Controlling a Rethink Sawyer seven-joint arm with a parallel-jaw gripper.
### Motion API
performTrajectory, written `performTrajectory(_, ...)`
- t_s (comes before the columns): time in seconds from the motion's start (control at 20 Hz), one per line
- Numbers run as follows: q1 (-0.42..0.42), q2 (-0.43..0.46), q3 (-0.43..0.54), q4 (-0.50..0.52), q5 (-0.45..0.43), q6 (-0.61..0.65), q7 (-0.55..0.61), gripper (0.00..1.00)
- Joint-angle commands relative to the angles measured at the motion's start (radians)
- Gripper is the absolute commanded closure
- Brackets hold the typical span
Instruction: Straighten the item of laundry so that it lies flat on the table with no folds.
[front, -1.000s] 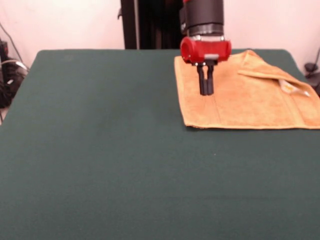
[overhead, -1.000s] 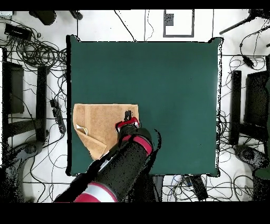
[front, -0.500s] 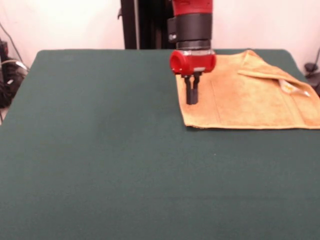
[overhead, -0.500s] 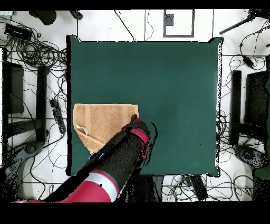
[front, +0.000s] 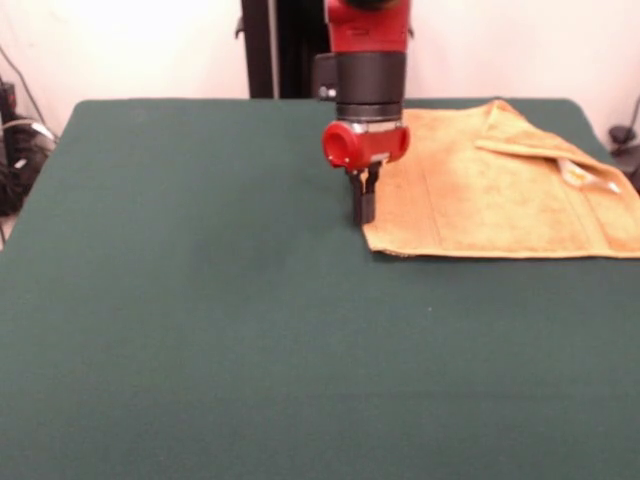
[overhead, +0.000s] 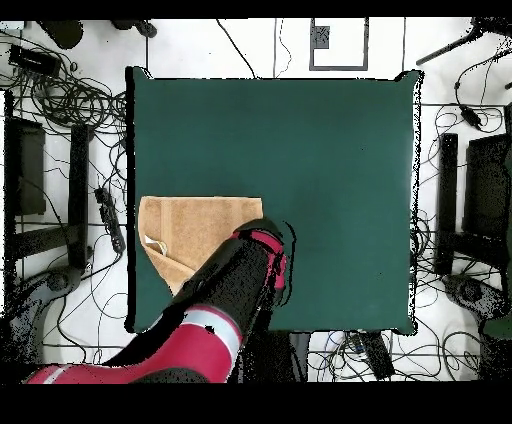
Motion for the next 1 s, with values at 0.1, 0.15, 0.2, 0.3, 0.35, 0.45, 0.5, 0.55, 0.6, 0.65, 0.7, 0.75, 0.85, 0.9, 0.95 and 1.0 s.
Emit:
performTrajectory(0.1, -0.047, 0.024, 0.264, -0.117, -0.069, 0.002, 0.167, 1.0)
performTrajectory(0.15, -0.056, 0.026, 0.267, -0.117, -0.036, -0.01, 0.133, 1.0)
performTrajectory(0.2, -0.062, 0.025, 0.272, -0.117, -0.029, -0.013, 0.123, 1.0)
performTrajectory(0.3, -0.074, 0.023, 0.279, -0.114, -0.015, -0.02, 0.102, 1.0)
performTrajectory(0.35, -0.076, 0.022, 0.28, -0.112, -0.013, -0.022, 0.096, 1.0)
performTrajectory(0.45, -0.082, 0.02, 0.282, -0.109, -0.012, -0.024, 0.086, 1.0)
performTrajectory(0.5, -0.084, 0.023, 0.283, -0.109, -0.006, -0.024, 0.077, 1.0)
performTrajectory(0.55, -0.083, 0.019, 0.282, -0.106, -0.015, -0.017, 0.081, 1.0)
performTrajectory(0.6, -0.082, 0.015, 0.282, -0.103, -0.024, -0.01, 0.085, 1.0)
performTrajectory(0.65, -0.08, 0.011, 0.282, -0.1, -0.033, -0.004, 0.09, 1.0)
performTrajectory(0.7, -0.08, 0.002, 0.274, -0.092, -0.023, -0.012, 0.078, 1.0)
performTrajectory(0.75, -0.079, -0.007, 0.267, -0.084, -0.012, -0.02, 0.066, 1.0)
performTrajectory(0.85, -0.073, -0.031, 0.246, -0.061, 0.021, -0.039, 0.032, 1.0)
performTrajectory(0.9, -0.072, -0.038, 0.237, -0.051, 0.043, -0.053, 0.01, 1.0)
performTrajectory(0.95, -0.065, -0.05, 0.214, -0.034, 0.085, -0.075, -0.03, 1.0)
performTrajectory(1.0, -0.06, -0.057, 0.198, -0.023, 0.109, -0.087, -0.053, 1.0)
